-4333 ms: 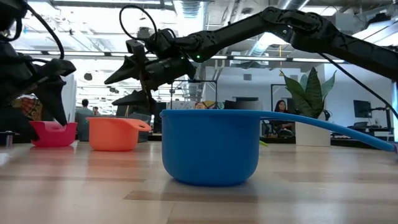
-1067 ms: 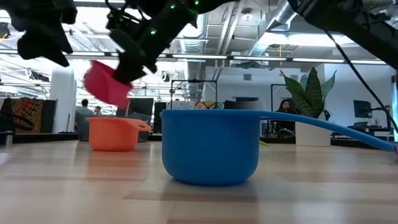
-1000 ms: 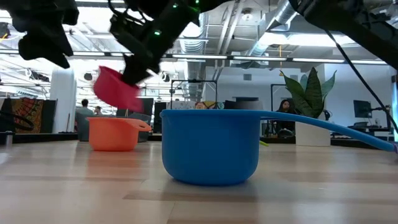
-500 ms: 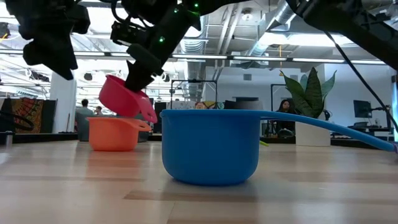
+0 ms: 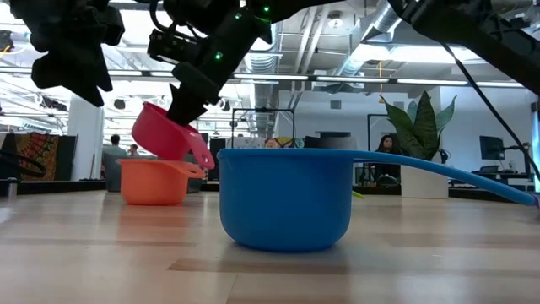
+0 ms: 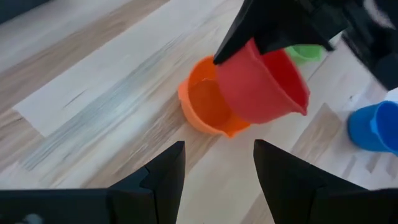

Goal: Nest measuring cups in basket
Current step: Stack the red measuring cup on top of the orange measuring cup

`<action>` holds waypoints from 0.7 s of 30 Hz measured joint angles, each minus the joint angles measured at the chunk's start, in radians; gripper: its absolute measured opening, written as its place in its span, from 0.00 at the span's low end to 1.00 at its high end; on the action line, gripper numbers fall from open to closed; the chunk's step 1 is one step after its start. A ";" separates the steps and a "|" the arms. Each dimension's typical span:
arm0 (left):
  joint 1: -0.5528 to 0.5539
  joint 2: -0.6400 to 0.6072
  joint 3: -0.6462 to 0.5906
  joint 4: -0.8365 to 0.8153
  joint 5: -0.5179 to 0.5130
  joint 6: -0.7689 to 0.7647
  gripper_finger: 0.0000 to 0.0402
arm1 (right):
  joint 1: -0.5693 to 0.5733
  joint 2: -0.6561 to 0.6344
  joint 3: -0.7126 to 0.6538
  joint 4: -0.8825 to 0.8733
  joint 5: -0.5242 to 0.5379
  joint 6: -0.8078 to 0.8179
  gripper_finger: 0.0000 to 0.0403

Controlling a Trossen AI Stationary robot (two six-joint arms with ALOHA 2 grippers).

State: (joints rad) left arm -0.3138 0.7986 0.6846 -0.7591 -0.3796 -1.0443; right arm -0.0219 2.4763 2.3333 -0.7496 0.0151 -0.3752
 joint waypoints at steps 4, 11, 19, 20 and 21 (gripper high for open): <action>0.000 0.000 0.000 0.011 -0.001 -0.002 0.44 | 0.000 0.000 0.000 0.003 0.000 0.000 0.07; 0.000 0.000 0.000 0.011 -0.001 -0.023 0.44 | 0.000 0.000 0.000 0.001 0.000 0.000 0.09; 0.000 0.000 0.000 0.014 -0.001 -0.026 0.44 | 0.000 0.000 0.000 0.002 -0.014 0.002 0.19; 0.000 0.000 0.000 0.014 -0.001 -0.026 0.44 | 0.000 0.000 0.000 0.002 -0.016 0.006 0.20; 0.000 0.000 0.000 0.015 -0.001 -0.026 0.44 | 0.000 0.000 0.000 0.004 -0.018 0.008 0.20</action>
State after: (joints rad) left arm -0.3138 0.7986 0.6846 -0.7441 -0.3805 -1.0702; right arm -0.0219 2.4763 2.3333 -0.7458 -0.0026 -0.3668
